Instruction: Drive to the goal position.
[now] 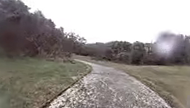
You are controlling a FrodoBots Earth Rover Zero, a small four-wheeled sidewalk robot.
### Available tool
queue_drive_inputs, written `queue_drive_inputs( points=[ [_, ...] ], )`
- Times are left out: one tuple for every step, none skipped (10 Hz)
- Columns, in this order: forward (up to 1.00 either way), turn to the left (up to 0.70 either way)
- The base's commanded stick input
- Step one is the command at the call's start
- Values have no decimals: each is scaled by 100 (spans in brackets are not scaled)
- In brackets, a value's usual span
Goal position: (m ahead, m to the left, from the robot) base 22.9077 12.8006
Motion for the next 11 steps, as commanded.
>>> queue_drive_inputs(
  points=[
    [70,0],
    [70,0],
    [70,0],
    [70,-2],
    [70,-5],
    [70,-33],
    [70,-33],
    [70,-33],
    [70,-27],
    [70,-22],
    [70,0]
  ],
)
